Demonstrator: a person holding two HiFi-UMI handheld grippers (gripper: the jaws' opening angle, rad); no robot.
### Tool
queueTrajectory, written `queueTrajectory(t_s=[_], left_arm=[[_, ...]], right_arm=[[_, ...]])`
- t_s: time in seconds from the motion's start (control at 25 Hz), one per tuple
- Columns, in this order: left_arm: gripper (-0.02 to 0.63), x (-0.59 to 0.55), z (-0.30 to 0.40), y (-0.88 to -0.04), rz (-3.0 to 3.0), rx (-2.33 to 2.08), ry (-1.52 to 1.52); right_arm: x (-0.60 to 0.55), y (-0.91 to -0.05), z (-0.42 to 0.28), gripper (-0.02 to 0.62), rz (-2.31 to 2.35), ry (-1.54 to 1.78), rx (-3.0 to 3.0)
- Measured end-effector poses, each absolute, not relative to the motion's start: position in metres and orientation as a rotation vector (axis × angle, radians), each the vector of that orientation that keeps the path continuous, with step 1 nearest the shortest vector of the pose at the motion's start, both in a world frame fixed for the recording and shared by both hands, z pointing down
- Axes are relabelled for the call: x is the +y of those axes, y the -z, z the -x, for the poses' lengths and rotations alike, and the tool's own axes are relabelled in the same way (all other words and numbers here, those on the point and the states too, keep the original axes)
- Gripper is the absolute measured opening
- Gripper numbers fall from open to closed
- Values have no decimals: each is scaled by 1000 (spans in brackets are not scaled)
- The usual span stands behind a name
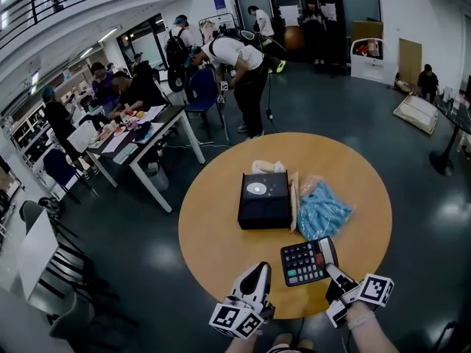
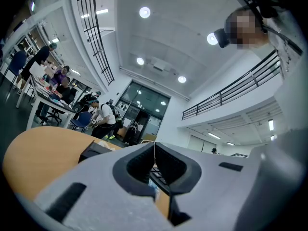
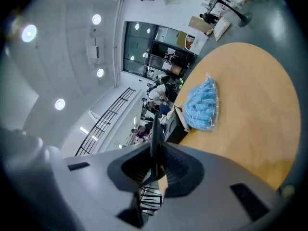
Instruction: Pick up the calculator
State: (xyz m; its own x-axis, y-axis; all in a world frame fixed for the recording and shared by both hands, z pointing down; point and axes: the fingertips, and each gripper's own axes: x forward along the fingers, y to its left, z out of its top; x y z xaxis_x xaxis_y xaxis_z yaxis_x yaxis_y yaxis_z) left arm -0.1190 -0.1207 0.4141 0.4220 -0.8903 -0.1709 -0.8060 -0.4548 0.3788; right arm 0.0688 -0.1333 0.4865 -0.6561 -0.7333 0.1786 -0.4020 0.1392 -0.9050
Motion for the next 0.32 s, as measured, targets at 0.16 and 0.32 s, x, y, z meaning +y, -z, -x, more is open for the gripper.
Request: queueTrajectory(t_s=[0.16,0.32], left_arm=[[8,-120,122,-411,-2425,-1503,516],[8,-121,126,-410,-2411,-1516,515]], right_arm=[[-135,-484,-64,58,1088,1522,2125],[-136,-488,-63,58,1116,1532,2116]])
